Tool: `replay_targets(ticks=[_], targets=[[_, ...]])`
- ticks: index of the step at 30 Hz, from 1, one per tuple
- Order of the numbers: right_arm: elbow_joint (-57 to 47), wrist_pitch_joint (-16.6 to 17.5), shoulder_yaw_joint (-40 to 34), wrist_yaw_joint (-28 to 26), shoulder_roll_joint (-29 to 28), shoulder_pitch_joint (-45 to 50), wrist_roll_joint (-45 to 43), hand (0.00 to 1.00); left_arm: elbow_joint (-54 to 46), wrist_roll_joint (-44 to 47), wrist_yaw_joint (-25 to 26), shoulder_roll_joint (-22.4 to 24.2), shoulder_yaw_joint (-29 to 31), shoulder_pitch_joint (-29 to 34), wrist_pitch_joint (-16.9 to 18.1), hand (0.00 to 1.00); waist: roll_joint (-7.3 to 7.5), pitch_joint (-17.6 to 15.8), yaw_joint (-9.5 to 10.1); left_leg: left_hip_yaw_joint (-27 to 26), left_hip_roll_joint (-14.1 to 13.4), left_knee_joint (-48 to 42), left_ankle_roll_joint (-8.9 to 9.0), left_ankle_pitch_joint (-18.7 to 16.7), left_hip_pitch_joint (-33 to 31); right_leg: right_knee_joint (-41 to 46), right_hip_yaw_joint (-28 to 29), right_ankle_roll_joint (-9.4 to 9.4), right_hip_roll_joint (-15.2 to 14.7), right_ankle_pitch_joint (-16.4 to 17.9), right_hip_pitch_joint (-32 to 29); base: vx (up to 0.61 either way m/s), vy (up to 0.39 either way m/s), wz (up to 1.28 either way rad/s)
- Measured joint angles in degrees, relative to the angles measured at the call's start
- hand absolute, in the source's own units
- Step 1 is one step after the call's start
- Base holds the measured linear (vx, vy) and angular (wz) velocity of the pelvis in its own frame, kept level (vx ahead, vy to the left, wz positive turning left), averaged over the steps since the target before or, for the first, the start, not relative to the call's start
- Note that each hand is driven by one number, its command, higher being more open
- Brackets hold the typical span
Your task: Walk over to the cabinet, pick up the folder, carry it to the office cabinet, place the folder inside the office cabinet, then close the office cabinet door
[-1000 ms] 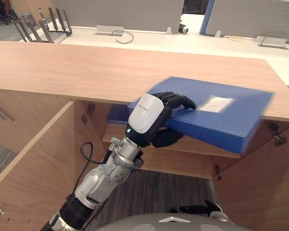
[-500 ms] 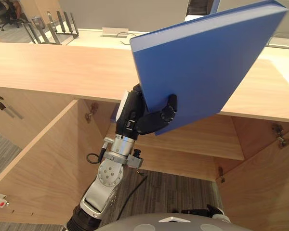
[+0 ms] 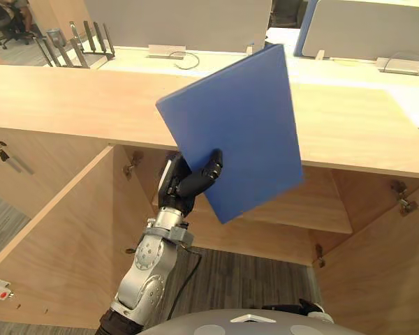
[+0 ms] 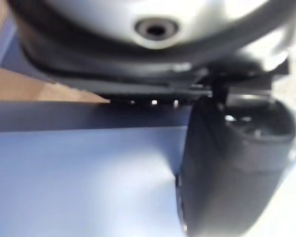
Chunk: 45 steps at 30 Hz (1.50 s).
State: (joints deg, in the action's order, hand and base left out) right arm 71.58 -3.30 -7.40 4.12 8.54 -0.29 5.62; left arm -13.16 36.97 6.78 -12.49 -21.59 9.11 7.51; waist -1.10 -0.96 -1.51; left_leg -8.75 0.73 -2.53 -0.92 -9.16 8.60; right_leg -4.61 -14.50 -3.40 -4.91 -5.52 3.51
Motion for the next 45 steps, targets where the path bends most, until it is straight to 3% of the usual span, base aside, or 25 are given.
replay_targets(ticks=[7,10,13,19,25,30,38,45], targets=[[-4.63,-0.19,2.75,0.34,-0.02,0.68,-1.98,1.0,3.24,10.6,-1.63,0.04,-0.65,1.98,-1.6,0.0,0.02,-0.02,-0.15,-0.44,0.12,0.85,-0.19,0.15,-0.09,-0.03,0.43,-0.06,0.02,-0.04,-0.73,0.0,0.0,-0.03],[-18.52,0.05,3.21,1.53,-0.89,4.24,-6.87,1.0,3.22,12.24,-1.89,0.34,-0.71,2.72,-1.74,0.0,0.11,0.11,-0.31,-0.92,0.23,0.6,-0.2,0.13,-1.14,-0.09,0.96,-0.24,0.04,-0.18,-1.83,-0.01,0.001,-0.07],[-30.57,1.35,0.01,3.64,-3.03,6.49,-12.9,1.0,3.21,12.97,-1.92,0.9,-0.63,2.72,-1.75,0.0,0.44,0.31,-0.24,-1.51,0.28,0.28,-0.2,0.13,-1.94,0.01,1.77,-0.21,0.04,-0.43,-2.76,-0.02,0.001,-0.1],[-45.01,2.7,-6.21,6.59,-4.57,8.49,-20.11,1.0,1.06,12.95,-1.92,2.45,1.08,3.48,-2.82,0.0,1.07,0.63,-0.24,-1.97,0.32,-0.38,-0.13,-0.04,-1.99,0.02,2.46,-0.03,-0.02,-0.86,-2.75,-0.04,-0.003,-0.06],[-56.58,4.26,-12.99,10.17,-9.11,9.05,-22.91,1.0,-3.29,12.89,-1.93,3.89,4.47,7.07,-2.81,0.0,1.09,0.62,-0.13,-2.84,-0.1,-1.36,-0.42,-0.7,-2.11,0.01,3.61,0.2,0.13,-1.21,-2.68,-0.07,-0.012,-0.08],[-66.78,5.47,-13.87,12.64,-12.15,10.82,-22.97,1.0,-3.3,12.81,-1.93,5.92,4.43,8.07,-2.88,0.0,1.03,0.62,-0.1,-3.34,-0.47,-1.46,-0.22,-0.81,-2.1,0.01,3.81,0.23,0.43,-1.22,-2.72,-0.03,-0.018,-0.03],[-76.85,9.07,-14.48,12.1,-12.28,11.28,-29.17,1.0,-3.3,12.66,-1.93,7.05,4.76,8.88,-2.91,0.0,0.91,0.65,0.07,-4.12,-0.99,-2.27,0.26,-1.48,-2.09,0.01,4.37,0.26,0.91,-1.2,-2.76,0.0,-0.005,-0.04],[-86.51,15.13,-13.65,6.35,-12.12,11.12,-39.34,1.0,-3.3,12.7,-2.96,7.07,6.55,8.93,-2.92,0.0,0.73,0.65,0.1,-4.51,-1.27,-2.85,0.48,-1.96,-2.17,0.01,5.09,0.34,1.21,-1.15,-2.83,-0.02,-0.013,-0.04]])
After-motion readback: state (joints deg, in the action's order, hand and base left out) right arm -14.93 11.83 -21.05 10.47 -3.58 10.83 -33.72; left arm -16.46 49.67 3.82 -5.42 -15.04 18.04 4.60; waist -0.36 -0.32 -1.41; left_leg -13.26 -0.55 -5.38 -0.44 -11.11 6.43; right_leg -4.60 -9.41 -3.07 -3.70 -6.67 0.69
